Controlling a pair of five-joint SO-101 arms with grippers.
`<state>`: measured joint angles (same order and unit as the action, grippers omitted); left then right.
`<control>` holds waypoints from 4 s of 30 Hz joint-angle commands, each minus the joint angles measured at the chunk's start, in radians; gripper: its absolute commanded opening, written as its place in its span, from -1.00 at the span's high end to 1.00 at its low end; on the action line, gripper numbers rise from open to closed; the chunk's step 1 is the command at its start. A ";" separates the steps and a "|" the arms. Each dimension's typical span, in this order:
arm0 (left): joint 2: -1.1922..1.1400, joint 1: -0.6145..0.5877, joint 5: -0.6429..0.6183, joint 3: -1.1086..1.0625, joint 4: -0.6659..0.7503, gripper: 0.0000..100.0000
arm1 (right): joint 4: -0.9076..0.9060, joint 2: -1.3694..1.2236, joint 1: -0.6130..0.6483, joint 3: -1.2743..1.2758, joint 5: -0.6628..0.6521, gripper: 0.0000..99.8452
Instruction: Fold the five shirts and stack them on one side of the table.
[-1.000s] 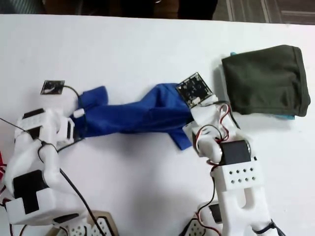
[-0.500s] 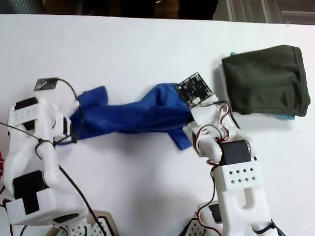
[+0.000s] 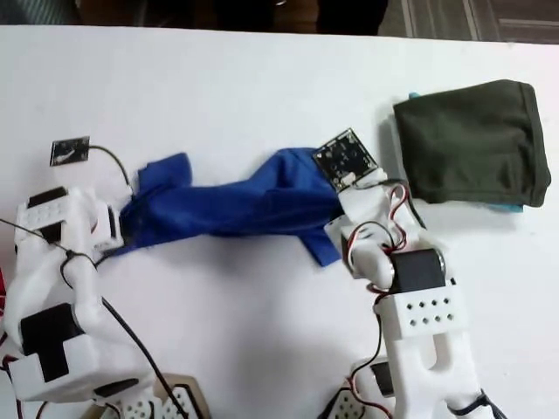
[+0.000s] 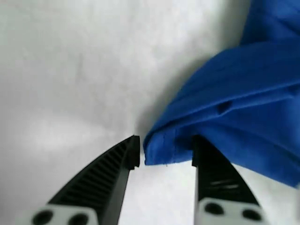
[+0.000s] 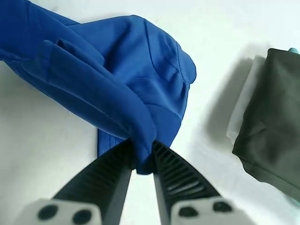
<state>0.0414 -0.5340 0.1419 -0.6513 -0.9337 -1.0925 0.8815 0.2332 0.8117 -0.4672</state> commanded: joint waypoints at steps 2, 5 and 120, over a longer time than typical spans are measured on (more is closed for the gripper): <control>-0.097 -0.008 -0.002 0.036 0.017 0.59 | -0.001 0.038 -0.012 -0.003 -0.002 0.96; -0.184 -0.011 -0.002 0.157 -0.101 0.59 | -0.001 0.038 -0.012 -0.003 -0.002 0.96; 0.219 -0.038 -0.051 0.254 -0.376 0.95 | -0.677 -1.802 0.357 -2.407 0.279 0.96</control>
<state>0.2532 -0.5662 0.0959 -0.4028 -1.3218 -1.7461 -1.0349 0.6214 -1.5344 -0.1895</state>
